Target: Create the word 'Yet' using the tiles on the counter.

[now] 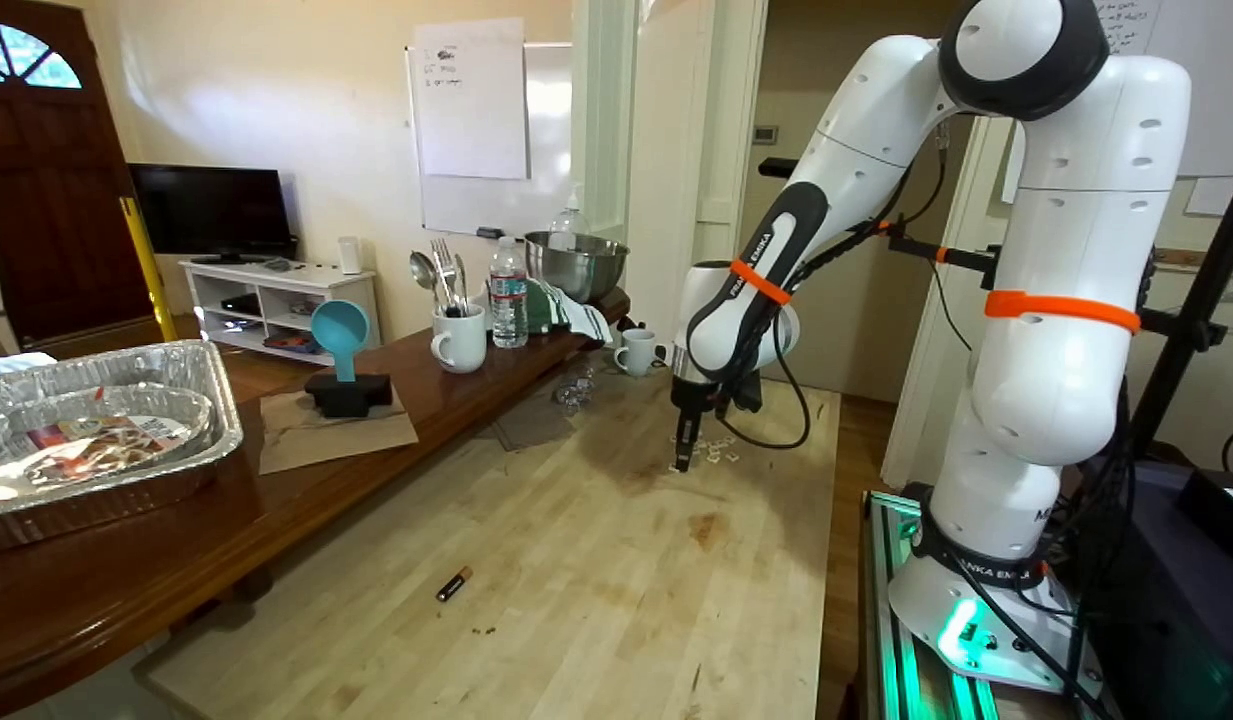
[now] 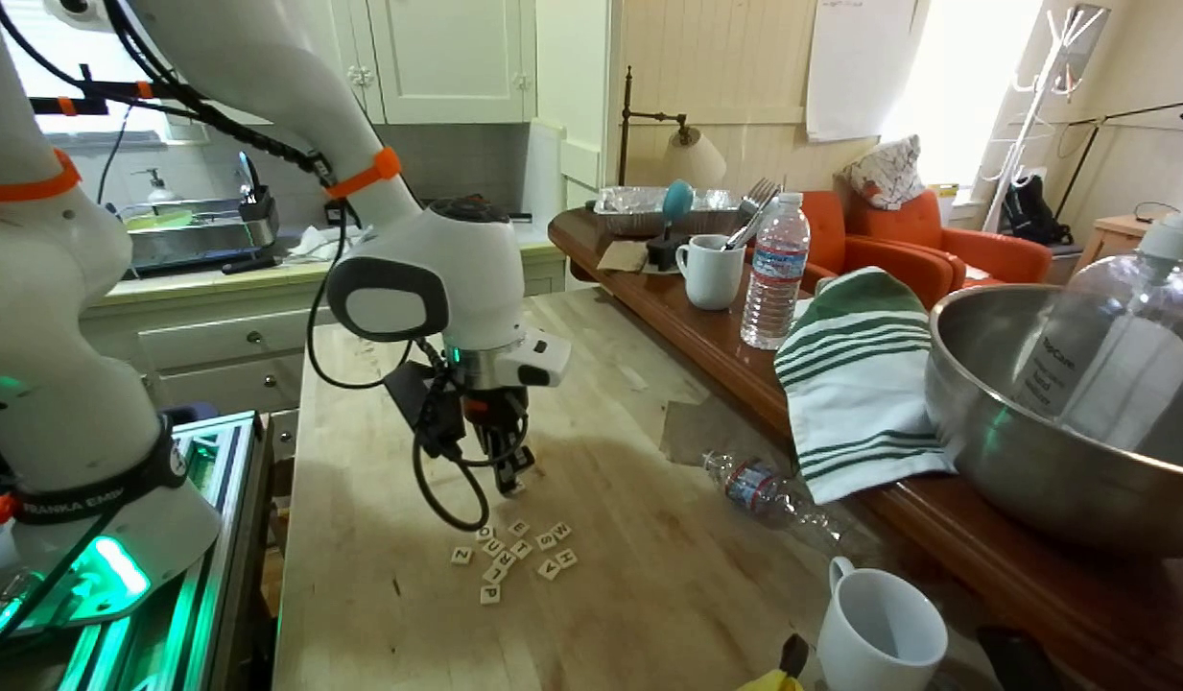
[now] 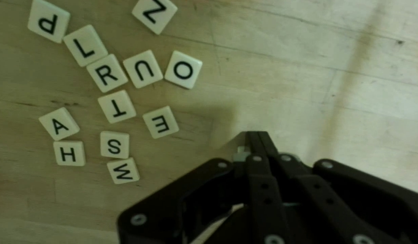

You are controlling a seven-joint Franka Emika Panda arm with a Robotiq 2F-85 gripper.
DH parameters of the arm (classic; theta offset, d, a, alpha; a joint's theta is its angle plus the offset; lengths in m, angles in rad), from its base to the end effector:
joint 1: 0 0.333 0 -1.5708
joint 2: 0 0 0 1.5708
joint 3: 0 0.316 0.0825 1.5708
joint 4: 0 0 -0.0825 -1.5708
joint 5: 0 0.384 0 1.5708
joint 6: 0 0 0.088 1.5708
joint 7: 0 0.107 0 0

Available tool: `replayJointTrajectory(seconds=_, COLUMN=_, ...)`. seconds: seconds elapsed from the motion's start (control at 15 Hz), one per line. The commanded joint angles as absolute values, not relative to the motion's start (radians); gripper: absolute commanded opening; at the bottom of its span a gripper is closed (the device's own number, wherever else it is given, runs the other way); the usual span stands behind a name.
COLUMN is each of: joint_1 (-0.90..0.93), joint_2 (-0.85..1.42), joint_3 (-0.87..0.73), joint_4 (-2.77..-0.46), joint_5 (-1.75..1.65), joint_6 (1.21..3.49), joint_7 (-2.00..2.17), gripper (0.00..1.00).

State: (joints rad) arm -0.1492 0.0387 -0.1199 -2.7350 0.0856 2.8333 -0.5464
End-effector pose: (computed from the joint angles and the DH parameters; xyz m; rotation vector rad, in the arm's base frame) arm 0.3880 -0.1121 0.2154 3.1228 0.3082 0.1013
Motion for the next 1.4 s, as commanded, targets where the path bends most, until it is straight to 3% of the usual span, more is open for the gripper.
replayJointTrajectory(seconds=0.0, joint_1=-0.127, joint_2=0.100, joint_3=-0.088, joint_4=-2.732, joint_5=0.098, joint_6=2.815, joint_7=-0.509, gripper=0.00)
replayJointTrajectory(seconds=1.33, joint_1=-0.068, joint_2=0.039, joint_3=-0.026, joint_4=-2.726, joint_5=0.100, joint_6=2.726, joint_7=-0.402, gripper=0.00)
